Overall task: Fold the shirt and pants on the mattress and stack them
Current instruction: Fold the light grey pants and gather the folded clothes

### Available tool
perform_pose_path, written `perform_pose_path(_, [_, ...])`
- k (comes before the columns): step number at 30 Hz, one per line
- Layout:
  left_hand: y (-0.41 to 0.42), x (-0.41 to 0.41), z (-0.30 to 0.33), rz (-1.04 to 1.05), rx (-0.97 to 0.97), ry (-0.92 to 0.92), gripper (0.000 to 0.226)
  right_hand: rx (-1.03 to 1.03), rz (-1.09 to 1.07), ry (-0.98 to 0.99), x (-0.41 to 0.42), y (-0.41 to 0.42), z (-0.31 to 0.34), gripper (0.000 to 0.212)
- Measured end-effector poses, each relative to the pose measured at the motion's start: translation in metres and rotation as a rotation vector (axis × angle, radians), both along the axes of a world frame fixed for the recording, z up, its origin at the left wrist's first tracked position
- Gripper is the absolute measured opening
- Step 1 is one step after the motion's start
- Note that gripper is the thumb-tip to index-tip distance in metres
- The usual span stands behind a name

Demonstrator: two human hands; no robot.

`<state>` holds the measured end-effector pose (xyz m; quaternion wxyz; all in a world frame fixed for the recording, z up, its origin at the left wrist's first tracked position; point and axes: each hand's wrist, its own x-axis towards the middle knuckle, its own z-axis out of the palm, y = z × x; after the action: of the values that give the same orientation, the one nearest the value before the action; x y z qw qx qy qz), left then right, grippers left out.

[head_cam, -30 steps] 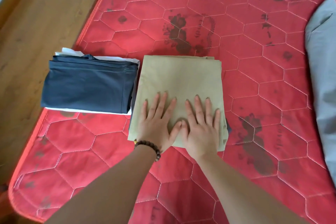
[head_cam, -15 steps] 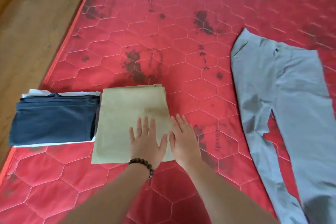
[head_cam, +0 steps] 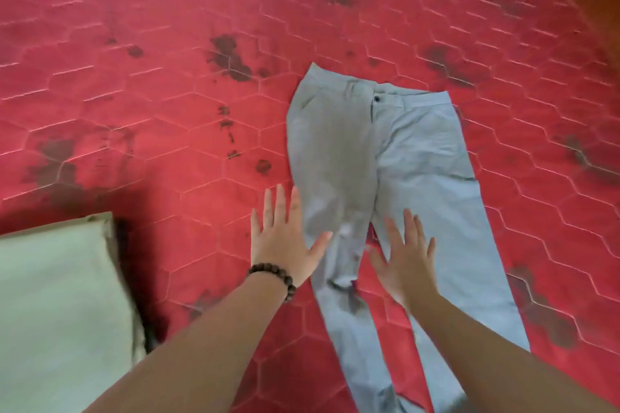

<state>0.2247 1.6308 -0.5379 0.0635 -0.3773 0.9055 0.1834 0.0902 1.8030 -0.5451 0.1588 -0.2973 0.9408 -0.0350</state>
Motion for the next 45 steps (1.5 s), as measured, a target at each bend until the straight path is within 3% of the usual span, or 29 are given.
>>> perform_pose_path(4, [0.026, -0.052, -0.05, -0.03, 0.088, -0.113, 0.127, 0.227, 0.013, -0.086, -0.046, 0.008, -0.048, 0.099])
perform_pose_path(6, [0.04, -0.06, -0.071, -0.085, -0.017, -0.198, 0.13, 0.22, 0.025, -0.058, -0.045, 0.01, -0.068, 0.096])
perform_pose_path(11, [0.049, -0.056, -0.093, -0.072, -0.223, -0.063, 0.099, 0.084, -0.036, 0.13, -0.033, 0.01, -0.087, 0.065])
perform_pose_path(17, [0.05, -0.056, -0.092, -0.059, -0.239, -0.066, 0.074, 0.088, -0.035, 0.105, -0.033, 0.012, -0.088, 0.059])
perform_pose_path(24, [0.076, -0.037, -0.081, -0.064, -0.154, -0.074, 0.071, 0.085, 0.006, 0.049, -0.015, 0.031, -0.077, 0.058])
perform_pose_path(36, [0.217, 0.154, -0.036, -0.163, 0.069, -0.248, 0.072, 0.218, 0.016, -0.173, 0.174, 0.171, -0.039, 0.06])
perform_pose_path(40, [0.211, 0.151, -0.018, -0.169, 0.055, -0.193, 0.085, 0.16, -0.04, -0.196, 0.16, 0.159, -0.02, 0.073])
perform_pose_path(45, [0.165, 0.093, -0.016, -0.2, 0.013, -0.062, 0.083, 0.026, -0.027, -0.171, 0.099, 0.118, -0.008, 0.071])
